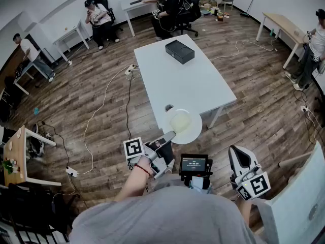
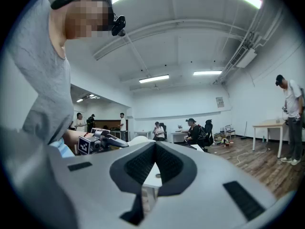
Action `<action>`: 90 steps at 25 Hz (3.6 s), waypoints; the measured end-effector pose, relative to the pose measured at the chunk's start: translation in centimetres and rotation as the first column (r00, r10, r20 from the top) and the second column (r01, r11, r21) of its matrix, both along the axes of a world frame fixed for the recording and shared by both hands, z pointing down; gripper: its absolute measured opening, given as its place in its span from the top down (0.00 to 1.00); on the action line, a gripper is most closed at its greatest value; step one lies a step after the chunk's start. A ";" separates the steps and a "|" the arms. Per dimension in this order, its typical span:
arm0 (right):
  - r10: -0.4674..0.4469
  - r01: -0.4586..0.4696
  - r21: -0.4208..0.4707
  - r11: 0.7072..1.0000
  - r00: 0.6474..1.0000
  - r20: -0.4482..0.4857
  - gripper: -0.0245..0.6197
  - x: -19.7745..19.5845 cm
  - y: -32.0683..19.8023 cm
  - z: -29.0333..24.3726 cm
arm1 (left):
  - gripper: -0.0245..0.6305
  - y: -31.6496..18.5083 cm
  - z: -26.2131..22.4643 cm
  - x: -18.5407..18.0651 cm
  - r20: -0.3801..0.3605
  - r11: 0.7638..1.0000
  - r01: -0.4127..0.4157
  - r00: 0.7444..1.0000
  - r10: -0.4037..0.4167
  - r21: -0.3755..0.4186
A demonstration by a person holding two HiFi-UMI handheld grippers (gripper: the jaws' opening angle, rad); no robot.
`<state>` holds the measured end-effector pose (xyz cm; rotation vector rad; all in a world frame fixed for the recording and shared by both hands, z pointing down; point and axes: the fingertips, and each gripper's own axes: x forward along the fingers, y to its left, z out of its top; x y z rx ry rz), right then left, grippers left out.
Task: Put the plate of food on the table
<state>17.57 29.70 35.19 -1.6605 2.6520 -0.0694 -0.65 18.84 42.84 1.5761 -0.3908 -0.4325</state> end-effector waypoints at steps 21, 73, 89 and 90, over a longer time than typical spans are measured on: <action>-0.064 0.063 0.031 0.998 0.997 0.033 0.91 -2.3 -1.8 -0.3 | 0.89 -1.5 0.5 -1.8 0.000 1.000 0.020 1.000 -0.020 -0.008; -0.216 0.216 -0.083 0.973 0.976 0.011 0.91 -13.8 -32.7 0.2 | 0.90 -30.0 2.4 -8.8 0.007 1.000 -0.016 1.000 0.016 -0.016; -0.424 0.421 -0.131 0.897 0.906 0.009 0.91 -10.7 -44.0 2.0 | 0.90 -40.4 9.1 -4.6 -0.012 1.000 -0.007 1.000 0.007 -0.008; -0.427 0.424 -0.135 0.895 0.904 0.010 0.91 -10.4 -44.5 2.2 | 0.90 -40.9 9.8 -4.4 -0.016 1.000 -0.010 1.000 0.010 -0.006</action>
